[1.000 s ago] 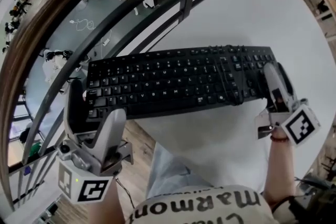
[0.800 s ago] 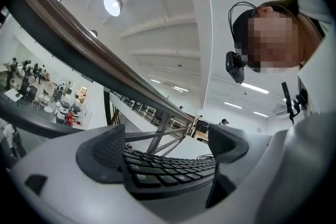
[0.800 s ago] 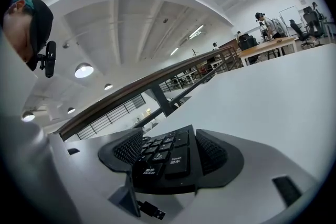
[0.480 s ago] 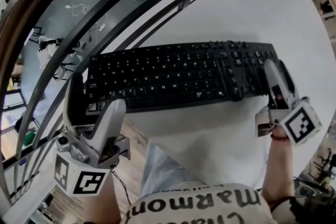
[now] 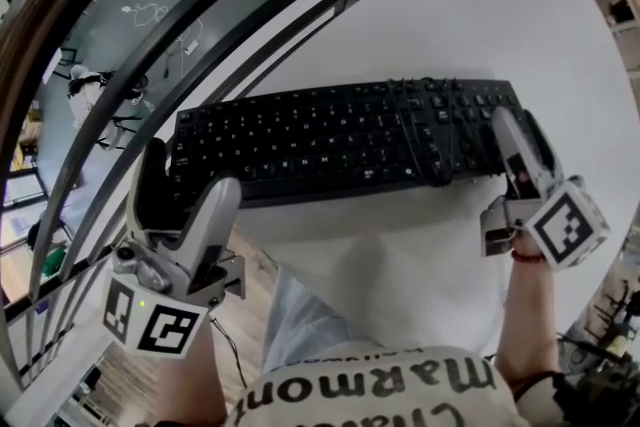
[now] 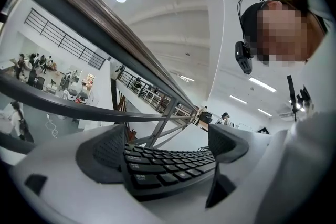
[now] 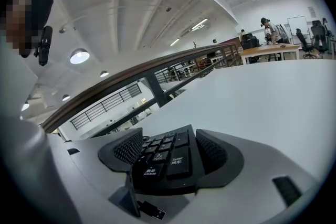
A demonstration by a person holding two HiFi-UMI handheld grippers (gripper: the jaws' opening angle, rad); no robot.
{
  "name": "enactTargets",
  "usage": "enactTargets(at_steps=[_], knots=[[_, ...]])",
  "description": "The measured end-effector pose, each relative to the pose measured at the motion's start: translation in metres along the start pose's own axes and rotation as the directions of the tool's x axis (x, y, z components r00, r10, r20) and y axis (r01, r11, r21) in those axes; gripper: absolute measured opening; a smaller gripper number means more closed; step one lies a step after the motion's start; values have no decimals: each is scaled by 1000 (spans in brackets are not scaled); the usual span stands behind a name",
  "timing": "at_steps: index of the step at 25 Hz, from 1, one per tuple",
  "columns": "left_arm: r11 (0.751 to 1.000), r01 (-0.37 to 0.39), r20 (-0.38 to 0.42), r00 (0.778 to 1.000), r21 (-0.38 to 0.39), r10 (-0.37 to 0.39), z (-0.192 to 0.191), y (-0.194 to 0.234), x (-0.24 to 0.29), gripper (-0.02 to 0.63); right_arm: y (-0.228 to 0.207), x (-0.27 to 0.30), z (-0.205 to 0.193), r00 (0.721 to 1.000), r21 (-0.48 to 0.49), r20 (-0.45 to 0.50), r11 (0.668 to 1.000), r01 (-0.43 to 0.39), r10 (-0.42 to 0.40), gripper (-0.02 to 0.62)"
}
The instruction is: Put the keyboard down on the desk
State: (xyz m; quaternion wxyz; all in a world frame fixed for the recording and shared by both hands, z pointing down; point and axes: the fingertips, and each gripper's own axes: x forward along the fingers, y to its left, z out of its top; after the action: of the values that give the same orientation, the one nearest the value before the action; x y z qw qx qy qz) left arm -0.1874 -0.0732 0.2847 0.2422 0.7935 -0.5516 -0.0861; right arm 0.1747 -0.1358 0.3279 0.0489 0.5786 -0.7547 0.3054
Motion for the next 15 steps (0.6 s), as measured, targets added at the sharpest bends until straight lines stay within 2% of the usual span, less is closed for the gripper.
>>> enactTargets(at_steps=[7, 15], knots=[[1000, 7, -40, 999, -16, -7, -2, 1, 1, 494, -2, -1, -1, 999, 0, -23, 999, 37, -37, 336], [997, 41, -145, 988, -59, -49, -14, 4, 2, 494, -11, 2, -13, 993, -4, -61, 995, 105, -105, 336]])
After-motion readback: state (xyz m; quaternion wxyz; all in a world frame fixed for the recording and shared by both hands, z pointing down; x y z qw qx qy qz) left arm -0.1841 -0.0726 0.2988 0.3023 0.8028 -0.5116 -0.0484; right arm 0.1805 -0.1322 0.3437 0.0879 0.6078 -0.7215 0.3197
